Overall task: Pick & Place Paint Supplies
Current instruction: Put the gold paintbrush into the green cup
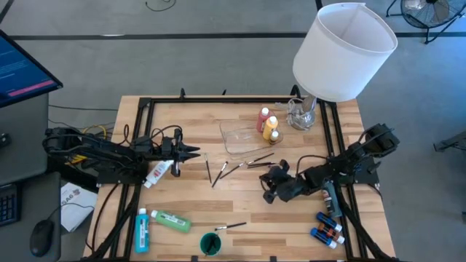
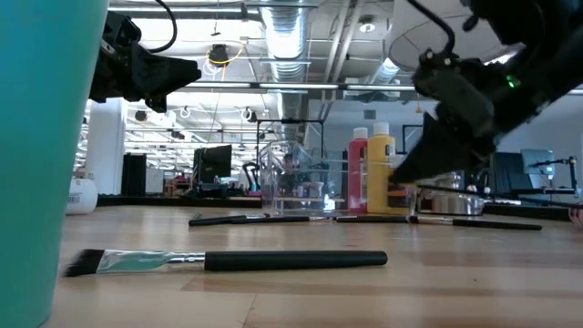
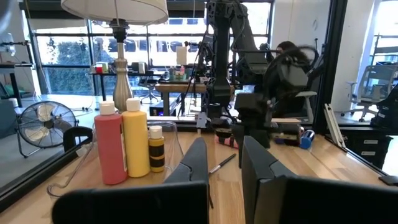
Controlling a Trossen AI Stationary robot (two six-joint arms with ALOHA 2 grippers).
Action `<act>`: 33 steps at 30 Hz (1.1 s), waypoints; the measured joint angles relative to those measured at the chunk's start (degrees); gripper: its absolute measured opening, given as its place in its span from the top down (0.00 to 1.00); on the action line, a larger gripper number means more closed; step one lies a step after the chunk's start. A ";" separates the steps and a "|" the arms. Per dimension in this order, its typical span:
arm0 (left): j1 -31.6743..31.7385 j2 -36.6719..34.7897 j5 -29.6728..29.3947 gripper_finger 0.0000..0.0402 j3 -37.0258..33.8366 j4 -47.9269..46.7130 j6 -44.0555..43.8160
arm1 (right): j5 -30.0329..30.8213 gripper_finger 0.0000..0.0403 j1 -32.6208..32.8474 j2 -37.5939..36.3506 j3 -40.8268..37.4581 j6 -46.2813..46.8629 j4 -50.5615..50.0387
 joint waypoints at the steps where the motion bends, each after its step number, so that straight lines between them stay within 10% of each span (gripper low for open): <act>1: -0.01 0.00 0.00 1.00 0.00 0.00 0.02 | 0.05 1.00 0.00 0.00 0.00 -1.33 1.85; 33: -2.15 0.00 0.00 1.00 0.00 -1.35 -1.21 | -13.35 1.00 -3.12 -0.13 0.20 -31.30 47.29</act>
